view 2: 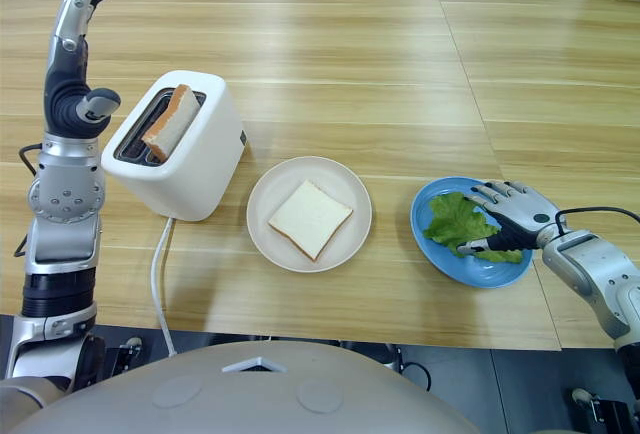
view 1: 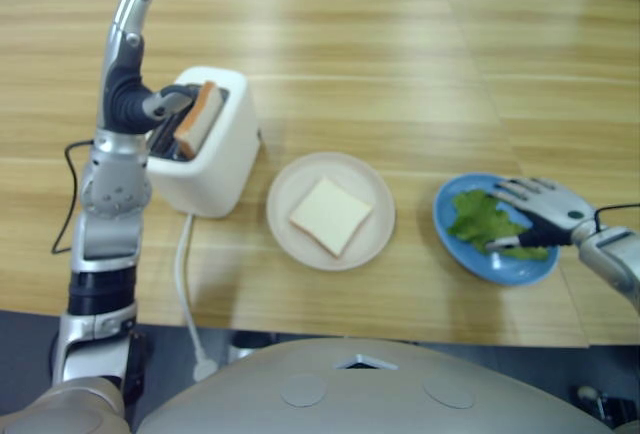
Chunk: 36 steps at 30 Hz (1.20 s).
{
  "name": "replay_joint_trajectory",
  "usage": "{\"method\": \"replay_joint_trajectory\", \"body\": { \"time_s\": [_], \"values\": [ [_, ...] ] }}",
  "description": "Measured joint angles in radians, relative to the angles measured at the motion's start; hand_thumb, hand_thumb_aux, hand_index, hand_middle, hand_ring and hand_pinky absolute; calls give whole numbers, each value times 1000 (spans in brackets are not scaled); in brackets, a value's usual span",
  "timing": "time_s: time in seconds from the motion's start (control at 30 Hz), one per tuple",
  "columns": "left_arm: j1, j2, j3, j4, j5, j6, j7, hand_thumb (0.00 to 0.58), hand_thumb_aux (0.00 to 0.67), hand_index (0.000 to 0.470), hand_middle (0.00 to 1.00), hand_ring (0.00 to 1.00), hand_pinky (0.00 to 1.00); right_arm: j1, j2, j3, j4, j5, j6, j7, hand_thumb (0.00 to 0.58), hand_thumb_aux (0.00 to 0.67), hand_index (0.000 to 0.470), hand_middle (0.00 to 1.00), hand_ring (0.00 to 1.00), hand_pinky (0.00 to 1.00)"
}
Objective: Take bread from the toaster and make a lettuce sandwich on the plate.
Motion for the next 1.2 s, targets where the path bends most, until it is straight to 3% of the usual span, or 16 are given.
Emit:
{"method": "replay_joint_trajectory", "body": {
  "time_s": [0.2, 0.23, 0.27, 0.3, 0.33, 0.9, 0.93, 0.97, 1.0, 1.2],
  "values": [
    [8, -8, 5, -12, 0, 0, -7, 0, 0, 0, 0, 0, 0, -15, 0, 79, 16, -2, 11, 3, 0, 0, 0, 0, 0, 0],
    [10, -9, 5, -13, 0, 0, -9, 0, 0, 0, 0, 0, 0, -16, 0, 87, 21, -3, 15, 0, 482, 394, 271, 0, 0, 0],
    [12, -9, 6, -13, 0, 0, -10, 0, 0, 0, 0, 0, 0, -18, -1, 91, 24, -3, 19, -4, 482, 394, 271, 0, 0, 0],
    [13, -9, 7, -14, 0, 0, -12, 0, 0, 0, 0, 0, 0, -21, -5, 99, 26, -3, 24, -9, 577, 620, 426, 0, 0, 0],
    [16, -9, 9, -16, 0, 0, -13, 0, 0, 0, 0, 0, 0, -26, -8, 103, 26, -3, 27, -14, 580, 670, 460, 0, 0, 0],
    [48, -9, 46, -35, 0, 2, -49, 0, 0, 0, 0, 0, 0, -95, 5, 212, 52, -24, 96, -78, 580, 670, 460, 0, 0, 0],
    [48, -9, 46, -35, 0, 2, -49, 0, 0, 0, 0, 0, 0, -98, 9, 217, 51, -25, 98, -94, 580, 670, 460, 639, 639, 639],
    [48, -9, 46, -35, 1, 2, -50, 0, 0, 0, 0, 0, 0, -100, 15, 222, 47, -27, 100, -114, 580, 670, 460, 639, 639, 639],
    [48, -9, 45, -35, 1, 2, -50, 0, 0, 0, 0, 0, 0, -102, 21, 225, 42, -29, 100, -129, 580, 670, 460, 1000, 1000, 1000],
    [40, -9, 42, -33, 9, 1, -50, 0, 0, 0, 0, 0, 0, -114, 27, 229, 24, -47, 111, -255, 580, 670, 460, 1000, 1000, 1000]
  ]
}}
